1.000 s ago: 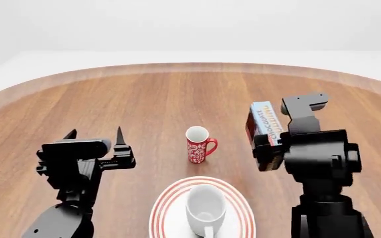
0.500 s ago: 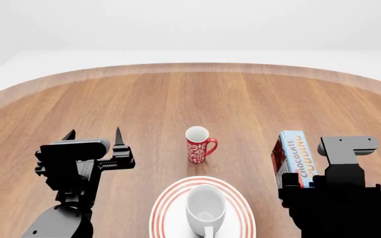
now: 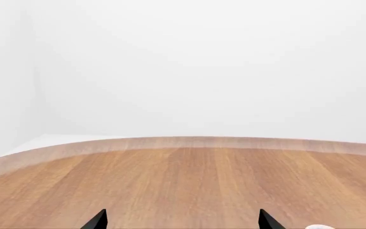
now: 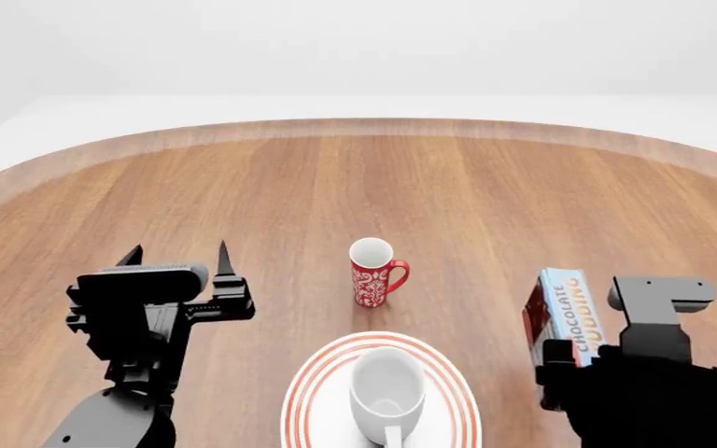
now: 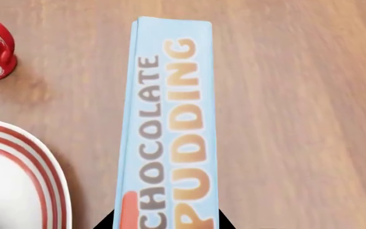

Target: Pick up the white mug and put it on the plate, and put the chocolate pudding to the right of the plate.

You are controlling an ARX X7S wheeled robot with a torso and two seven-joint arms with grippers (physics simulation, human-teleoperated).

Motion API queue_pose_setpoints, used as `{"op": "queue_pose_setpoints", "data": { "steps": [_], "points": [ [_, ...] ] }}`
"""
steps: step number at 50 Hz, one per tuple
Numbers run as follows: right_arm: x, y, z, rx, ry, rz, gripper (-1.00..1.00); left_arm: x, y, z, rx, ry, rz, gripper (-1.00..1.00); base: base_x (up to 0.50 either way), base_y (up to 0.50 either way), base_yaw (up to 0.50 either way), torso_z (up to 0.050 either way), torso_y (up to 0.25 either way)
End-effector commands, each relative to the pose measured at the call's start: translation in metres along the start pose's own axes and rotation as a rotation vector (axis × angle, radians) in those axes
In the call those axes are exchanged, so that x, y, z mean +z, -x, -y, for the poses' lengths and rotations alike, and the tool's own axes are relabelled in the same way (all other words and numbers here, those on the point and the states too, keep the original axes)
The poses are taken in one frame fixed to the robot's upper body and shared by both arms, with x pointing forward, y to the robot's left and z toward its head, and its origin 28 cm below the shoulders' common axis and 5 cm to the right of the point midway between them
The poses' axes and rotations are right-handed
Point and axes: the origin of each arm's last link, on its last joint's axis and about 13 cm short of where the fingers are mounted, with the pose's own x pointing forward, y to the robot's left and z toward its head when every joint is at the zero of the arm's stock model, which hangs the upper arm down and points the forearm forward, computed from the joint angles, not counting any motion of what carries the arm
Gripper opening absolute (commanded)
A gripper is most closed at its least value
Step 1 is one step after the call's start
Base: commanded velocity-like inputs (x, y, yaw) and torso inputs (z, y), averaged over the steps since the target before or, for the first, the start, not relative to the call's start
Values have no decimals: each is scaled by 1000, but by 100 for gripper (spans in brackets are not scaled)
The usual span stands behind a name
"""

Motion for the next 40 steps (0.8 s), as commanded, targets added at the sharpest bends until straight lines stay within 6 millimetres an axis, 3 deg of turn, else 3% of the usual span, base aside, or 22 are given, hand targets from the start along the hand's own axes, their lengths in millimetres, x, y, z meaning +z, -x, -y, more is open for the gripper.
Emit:
{"op": "queue_pose_setpoints", "data": {
  "steps": [1,8,40],
  "points": [
    [-8,-19,-2,37,18,-36,-100,-1,0,0,-2,-2,-2,100,0,0,0,0,0],
    [-15,-30,-4,53,28,-67,-100,-2,1,-1,2,-3,-2,100,0,0,0,0,0],
    [-28,-40,-3,53,43,-131,-100,1,2,-2,8,-5,9,100,0,0,0,0,0]
  ]
}}
